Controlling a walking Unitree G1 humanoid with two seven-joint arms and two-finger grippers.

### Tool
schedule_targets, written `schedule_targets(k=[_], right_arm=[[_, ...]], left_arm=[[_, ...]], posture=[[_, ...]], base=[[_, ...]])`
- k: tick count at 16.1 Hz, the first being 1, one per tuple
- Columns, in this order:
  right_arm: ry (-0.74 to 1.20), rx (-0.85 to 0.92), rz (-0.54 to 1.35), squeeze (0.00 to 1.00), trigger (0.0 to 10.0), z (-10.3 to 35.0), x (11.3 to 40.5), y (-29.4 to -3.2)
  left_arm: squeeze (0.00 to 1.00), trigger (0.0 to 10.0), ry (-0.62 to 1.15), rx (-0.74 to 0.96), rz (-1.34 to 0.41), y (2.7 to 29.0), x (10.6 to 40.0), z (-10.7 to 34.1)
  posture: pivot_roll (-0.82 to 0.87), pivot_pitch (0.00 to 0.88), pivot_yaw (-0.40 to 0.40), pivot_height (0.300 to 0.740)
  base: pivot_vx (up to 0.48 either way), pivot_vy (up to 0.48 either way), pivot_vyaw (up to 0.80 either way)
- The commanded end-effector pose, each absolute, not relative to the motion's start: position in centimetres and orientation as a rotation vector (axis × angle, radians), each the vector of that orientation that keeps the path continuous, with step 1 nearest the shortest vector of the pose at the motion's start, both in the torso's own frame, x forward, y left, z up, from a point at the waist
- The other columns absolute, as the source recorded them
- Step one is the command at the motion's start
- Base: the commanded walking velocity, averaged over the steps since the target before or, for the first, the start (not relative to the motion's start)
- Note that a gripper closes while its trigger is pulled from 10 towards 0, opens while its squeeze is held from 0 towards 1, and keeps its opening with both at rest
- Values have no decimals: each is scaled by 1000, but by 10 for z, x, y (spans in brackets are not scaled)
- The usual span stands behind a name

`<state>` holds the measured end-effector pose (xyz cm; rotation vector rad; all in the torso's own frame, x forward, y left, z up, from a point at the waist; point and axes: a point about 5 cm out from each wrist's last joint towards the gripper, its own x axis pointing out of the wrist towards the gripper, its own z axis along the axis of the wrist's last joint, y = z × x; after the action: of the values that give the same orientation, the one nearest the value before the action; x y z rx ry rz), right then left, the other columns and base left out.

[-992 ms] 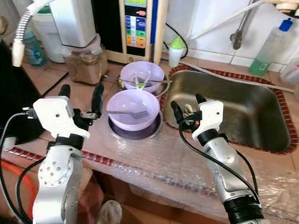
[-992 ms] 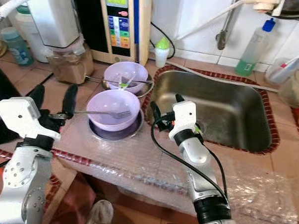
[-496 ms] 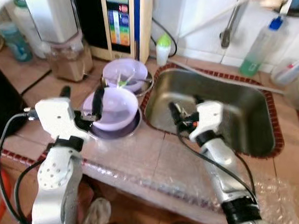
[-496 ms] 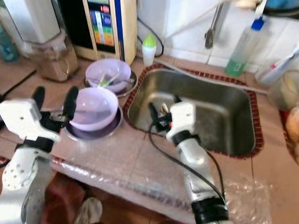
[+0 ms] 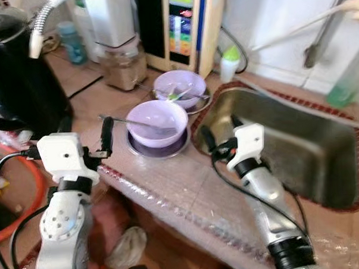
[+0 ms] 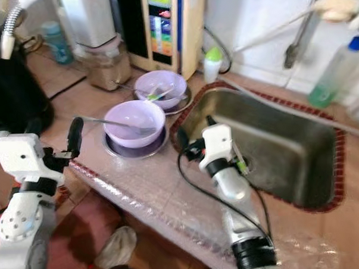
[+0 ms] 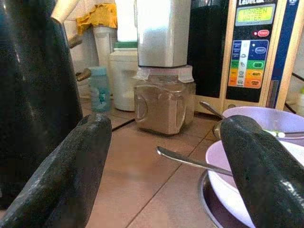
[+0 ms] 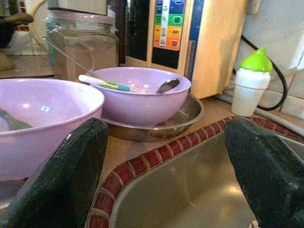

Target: Kitchen organization

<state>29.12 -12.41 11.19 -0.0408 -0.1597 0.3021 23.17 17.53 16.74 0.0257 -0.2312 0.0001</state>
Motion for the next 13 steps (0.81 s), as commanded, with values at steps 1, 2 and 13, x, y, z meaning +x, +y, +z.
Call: schedule_targets(k=[1, 2, 13], right_arm=[[-172, -39, 287, 0, 10000, 115, 292, -128], [-174, -38, 271, 0, 10000, 115, 292, -129], [-164, -72, 261, 0, 10000, 112, 287, -134]], left_arm=[[0, 10000, -220, 26, -2, 175, 233, 166], [0, 10000, -193, 8, -5, 175, 234, 161], [0, 10000, -35, -312, -25, 181, 261, 139]], posture=[[70, 0, -17, 740], [69, 0, -16, 740], [30, 8, 10, 740]], base=[[0, 0, 0], [0, 0, 0], [0, 0, 0]])
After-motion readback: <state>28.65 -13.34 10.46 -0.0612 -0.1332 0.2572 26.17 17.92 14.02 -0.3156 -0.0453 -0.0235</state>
